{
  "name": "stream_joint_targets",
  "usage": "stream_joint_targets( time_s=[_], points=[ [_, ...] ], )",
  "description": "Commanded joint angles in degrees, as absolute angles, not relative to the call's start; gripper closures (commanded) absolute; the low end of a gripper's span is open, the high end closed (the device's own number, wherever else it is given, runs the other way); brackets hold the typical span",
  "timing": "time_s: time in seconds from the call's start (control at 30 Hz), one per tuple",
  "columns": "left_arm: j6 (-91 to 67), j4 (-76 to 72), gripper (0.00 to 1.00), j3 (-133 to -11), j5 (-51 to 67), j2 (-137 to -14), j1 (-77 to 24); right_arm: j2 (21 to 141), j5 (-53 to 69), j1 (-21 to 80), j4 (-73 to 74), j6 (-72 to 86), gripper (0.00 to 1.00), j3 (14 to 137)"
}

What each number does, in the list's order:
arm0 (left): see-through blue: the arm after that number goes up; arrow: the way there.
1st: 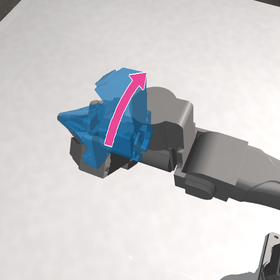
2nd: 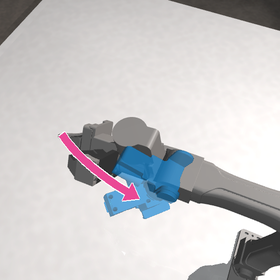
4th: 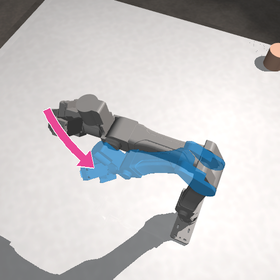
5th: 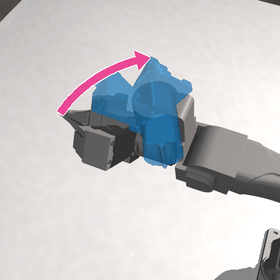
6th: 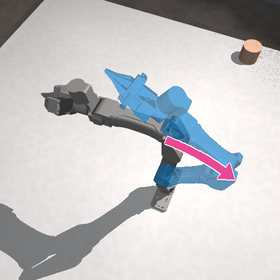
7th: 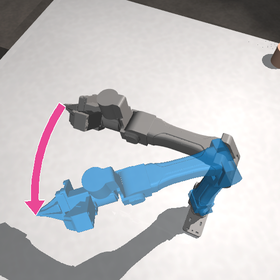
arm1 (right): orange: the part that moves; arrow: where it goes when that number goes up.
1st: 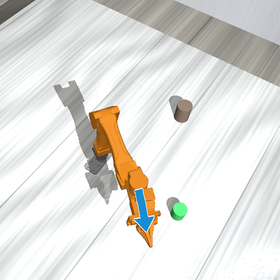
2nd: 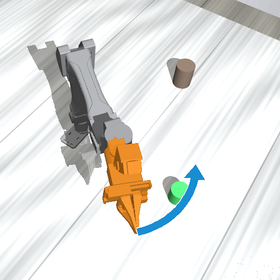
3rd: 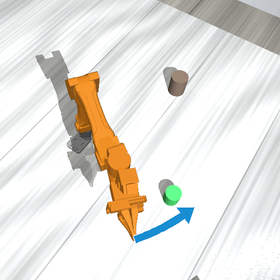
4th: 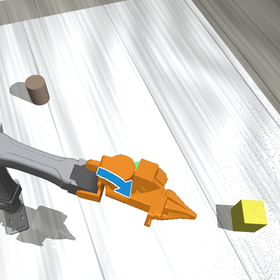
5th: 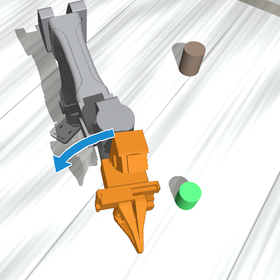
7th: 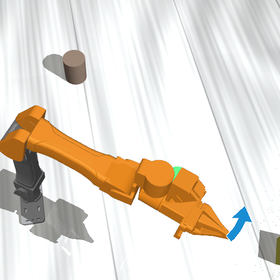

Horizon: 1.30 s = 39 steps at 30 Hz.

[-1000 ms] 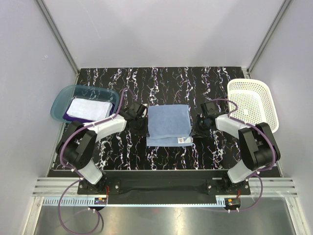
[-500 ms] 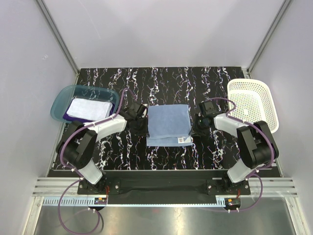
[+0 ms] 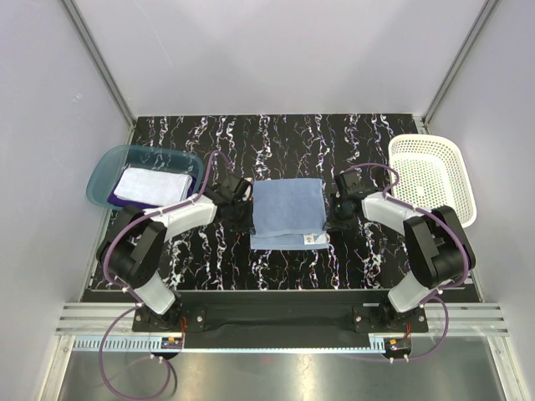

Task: Fold and stack the towels
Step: Fold the towel

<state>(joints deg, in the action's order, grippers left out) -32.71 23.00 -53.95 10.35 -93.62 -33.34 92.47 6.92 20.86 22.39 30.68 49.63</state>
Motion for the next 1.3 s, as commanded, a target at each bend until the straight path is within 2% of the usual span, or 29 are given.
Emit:
stream_joint_targets(
  time_s=[0.0,0.23,0.3,0.37,0.5,1.1,1.27],
  points=[
    [-32.0,21.7,1.0,-55.2,10.6,-93.3,-33.6,92.6,4.8,22.1,22.7,30.1,0.84,52.2],
    [-32.1,22.1,1.0,-55.9,10.5,-93.4,-33.6,92.7,1.9,22.9,25.0,29.5,0.88,53.8],
    [-32.1,22.3,1.0,-56.2,10.3,-93.4,-33.6,92.5,1.6,23.1,25.7,29.4,0.81,54.4],
    [-32.2,22.4,1.0,-56.4,10.1,-93.4,-33.5,92.2,1.7,23.3,25.8,29.3,0.8,54.6],
    [-32.3,22.4,1.0,-56.4,10.1,-93.4,-33.6,92.4,2.5,23.4,25.8,28.8,1.0,55.0],
    [-30.4,27.7,1.0,-62.2,8.4,-92.7,-33.5,91.5,5.4,23.6,30.7,27.0,1.0,60.7],
    [-29.5,33.8,1.0,-66.8,7.9,-90.1,-33.0,90.0,6.1,23.6,38.3,23.8,1.0,67.0]
  ],
)
